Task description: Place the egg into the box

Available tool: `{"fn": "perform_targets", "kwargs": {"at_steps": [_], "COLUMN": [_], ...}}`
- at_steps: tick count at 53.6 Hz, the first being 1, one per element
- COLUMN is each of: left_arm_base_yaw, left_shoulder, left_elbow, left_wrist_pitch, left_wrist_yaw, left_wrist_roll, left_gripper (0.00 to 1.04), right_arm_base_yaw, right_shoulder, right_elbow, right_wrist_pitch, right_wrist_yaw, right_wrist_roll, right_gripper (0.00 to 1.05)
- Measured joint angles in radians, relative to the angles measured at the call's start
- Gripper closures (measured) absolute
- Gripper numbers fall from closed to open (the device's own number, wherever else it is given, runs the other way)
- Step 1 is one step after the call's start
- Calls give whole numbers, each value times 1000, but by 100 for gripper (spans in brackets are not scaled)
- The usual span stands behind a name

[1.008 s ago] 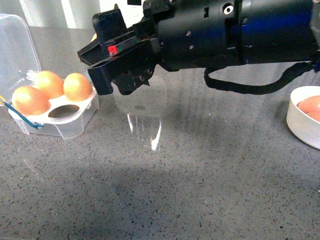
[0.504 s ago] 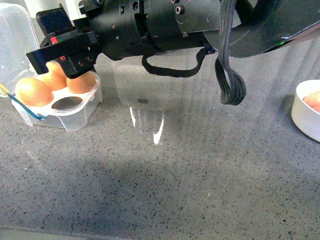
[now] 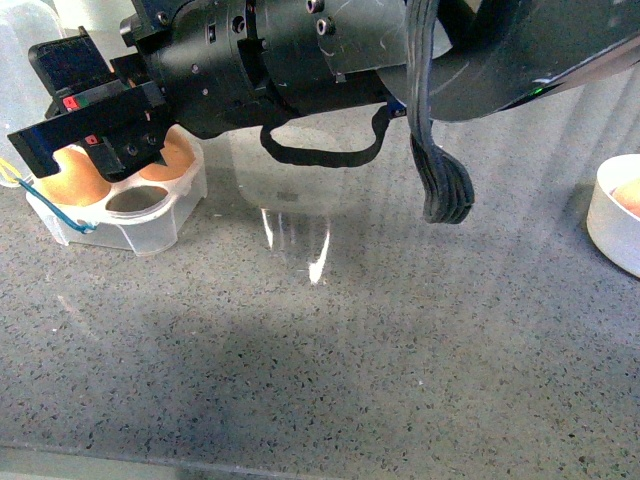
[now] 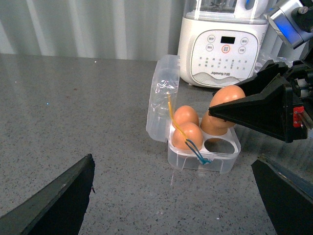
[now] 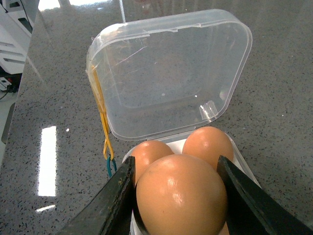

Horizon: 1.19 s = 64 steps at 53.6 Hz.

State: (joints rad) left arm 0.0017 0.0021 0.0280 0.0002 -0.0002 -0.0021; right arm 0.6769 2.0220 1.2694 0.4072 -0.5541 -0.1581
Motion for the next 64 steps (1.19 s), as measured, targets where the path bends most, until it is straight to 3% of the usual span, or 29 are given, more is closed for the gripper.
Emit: {"fn": "perform_targets", "kwargs": {"at_steps": [25, 39, 44, 58, 64], "left_arm_base_yaw": [0, 0, 0, 0, 0], "left_shoulder": [0, 0, 0, 0, 0], "left_elbow": [0, 0, 0, 0, 0], "left_wrist_pitch": [0, 0, 0, 0, 0], "left_wrist_yaw": [0, 0, 0, 0, 0], "left_wrist_roll": [0, 0, 0, 0, 0], "left_gripper": [7, 7, 7, 7, 7], "right_arm_base_yaw": [0, -6, -12, -63, -118], "right_shoulder": [0, -5, -26, -103, -148], "right_elbow": [-23, -30, -48, -89, -121], "right_wrist_pitch": [-57, -71, -47, 26, 54], "right_wrist_yaw": [14, 23, 22, 52, 133], "right_wrist_roll": [-61, -82, -73, -23, 10], "right_gripper": [62, 25, 6, 7, 7]}}
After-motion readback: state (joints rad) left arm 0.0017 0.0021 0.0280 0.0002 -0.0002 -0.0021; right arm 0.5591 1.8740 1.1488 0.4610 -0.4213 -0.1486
